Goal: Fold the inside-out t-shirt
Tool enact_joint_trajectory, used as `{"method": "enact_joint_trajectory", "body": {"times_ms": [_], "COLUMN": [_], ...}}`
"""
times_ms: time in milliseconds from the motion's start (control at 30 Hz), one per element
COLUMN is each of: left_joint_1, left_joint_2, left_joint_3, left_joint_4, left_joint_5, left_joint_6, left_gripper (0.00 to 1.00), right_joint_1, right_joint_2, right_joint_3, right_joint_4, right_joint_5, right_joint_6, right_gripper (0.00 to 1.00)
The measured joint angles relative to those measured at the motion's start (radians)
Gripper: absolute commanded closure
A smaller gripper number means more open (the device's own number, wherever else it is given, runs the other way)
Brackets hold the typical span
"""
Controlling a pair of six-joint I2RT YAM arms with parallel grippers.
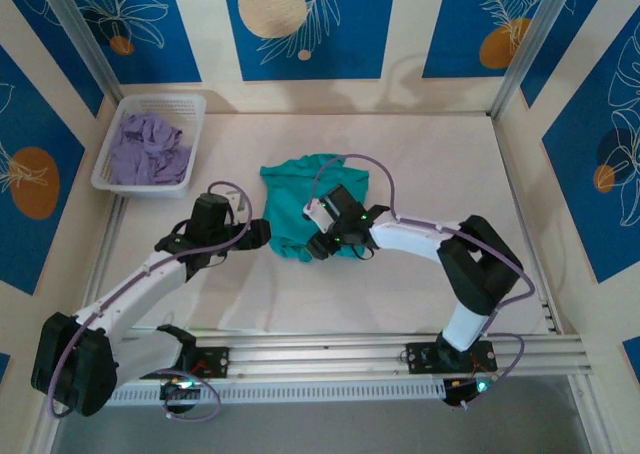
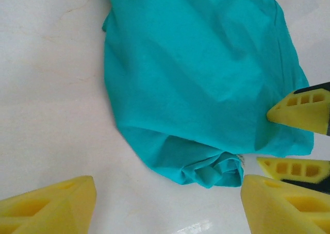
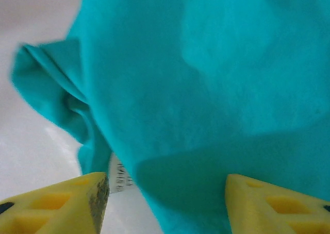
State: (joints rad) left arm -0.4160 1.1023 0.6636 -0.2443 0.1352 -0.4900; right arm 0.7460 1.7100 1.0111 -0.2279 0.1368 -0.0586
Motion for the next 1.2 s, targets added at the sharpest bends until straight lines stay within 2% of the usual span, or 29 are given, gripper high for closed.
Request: {"method": "enact_joint_trajectory", "body": {"times_ms": [133,233,400,533,633,867,1067,1200], "left_joint_1": [0.000,0.000,-0.001,-0.035,-0.105,-0.211,-0.264,-0.339], "left_joint_2": [0.008,0.032,0.054,0.074,0.113,0.274,0.377,0.382], "left_joint_3": [-0.009,-0.014,-0.042,-0.055,-0.050,0.033,0.110,0.137], "left_joint_4": [0.004,0.031,0.110,0.189,0.247,0.311,0.322,0.275], "left_joint_5": [0.006,0.036,0.111,0.156,0.165,0.160,0.152,0.031], "left_joint_6": [0.000,-0.002,-0.021,-0.039,-0.041,-0.032,-0.007,0.029], "left_gripper": [0.26,0.27,0.28,0.28,0.28,0.27,0.27,0.27], "right_joint_1": [-0.002,-0.013,-0.084,-0.191,-0.270,-0.353,-0.373,-0.380], "right_joint_2": [0.038,0.037,-0.043,-0.190,-0.280,-0.321,-0.320,-0.319], "right_joint_3": [0.015,0.030,0.032,0.032,0.032,0.034,0.023,0.021], "right_joint_4": [0.000,0.000,-0.009,-0.004,0.025,0.058,0.090,0.102], "right_joint_5": [0.027,0.029,-0.046,-0.199,-0.323,-0.510,-0.565,-0.576], "right_joint_6": [-0.029,-0.024,0.029,0.140,0.246,0.423,0.495,0.515], "right_gripper": [0.86,1.00,1.00,1.00,1.00,1.00,1.00,1.00]}}
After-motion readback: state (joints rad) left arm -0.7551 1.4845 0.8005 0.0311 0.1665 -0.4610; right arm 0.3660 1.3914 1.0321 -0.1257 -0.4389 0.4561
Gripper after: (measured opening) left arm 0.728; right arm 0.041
